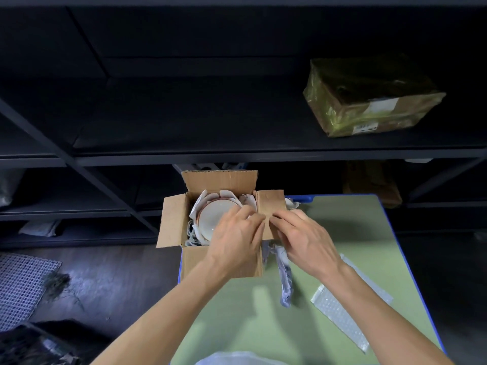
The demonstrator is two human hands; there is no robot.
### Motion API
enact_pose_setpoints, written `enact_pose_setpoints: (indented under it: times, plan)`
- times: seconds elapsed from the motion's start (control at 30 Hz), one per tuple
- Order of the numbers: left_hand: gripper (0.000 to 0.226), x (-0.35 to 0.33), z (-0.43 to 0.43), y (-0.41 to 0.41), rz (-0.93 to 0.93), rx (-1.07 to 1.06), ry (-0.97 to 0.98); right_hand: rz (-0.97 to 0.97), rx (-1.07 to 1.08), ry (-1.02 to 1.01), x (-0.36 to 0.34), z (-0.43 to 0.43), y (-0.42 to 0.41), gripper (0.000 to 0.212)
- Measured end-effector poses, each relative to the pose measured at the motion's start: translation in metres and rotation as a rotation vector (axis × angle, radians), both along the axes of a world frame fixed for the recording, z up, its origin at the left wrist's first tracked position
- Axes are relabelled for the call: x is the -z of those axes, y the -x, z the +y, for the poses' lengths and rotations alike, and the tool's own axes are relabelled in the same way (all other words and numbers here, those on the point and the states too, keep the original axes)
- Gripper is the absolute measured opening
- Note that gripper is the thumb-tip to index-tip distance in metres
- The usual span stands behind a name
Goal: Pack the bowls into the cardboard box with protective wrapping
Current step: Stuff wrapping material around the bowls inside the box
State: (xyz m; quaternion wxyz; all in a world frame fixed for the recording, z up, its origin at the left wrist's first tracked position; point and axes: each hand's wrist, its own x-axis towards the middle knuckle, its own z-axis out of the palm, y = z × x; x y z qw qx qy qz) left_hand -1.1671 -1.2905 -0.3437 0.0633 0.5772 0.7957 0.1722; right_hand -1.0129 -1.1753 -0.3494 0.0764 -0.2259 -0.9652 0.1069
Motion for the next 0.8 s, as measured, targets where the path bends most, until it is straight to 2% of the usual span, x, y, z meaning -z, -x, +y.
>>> enact_pose_setpoints:
  times: [0.1, 0.23, 0.33, 0.47, 0.67, 0.8]
  plan:
    - [0.03, 0.0, 0.0, -0.03, -0.007, 0.014, -0.035, 0.07, 0.029, -0.016, 0.004, 0.011, -0.02, 0.029]
    - [0.025, 0.01, -0.004, -0.07, 0.0, 0.021, -0.046, 0.085, 0.081, -0.003, 0.017, 0.024, -0.044, 0.036]
    - [0.029, 0.021, -0.003, -0.092, 0.0, 0.045, -0.001, 0.007, 0.094, 0.016, 0.03, 0.035, -0.057, 0.035]
    - [0.046, 0.034, 0.01, -0.11, -0.051, 0.034, 0.183, -0.133, 0.08, 0.114, 0.049, 0.052, -0.064, 0.043]
    - [0.038, 0.06, 0.022, -0.129, -0.075, -0.081, 0.334, -0.265, 0.034, 0.179, 0.069, 0.084, -0.054, 0.051]
    - [0.038, 0.068, 0.022, -0.139, -0.12, -0.118, 0.371, -0.376, -0.01, 0.179, 0.079, 0.109, -0.033, 0.073]
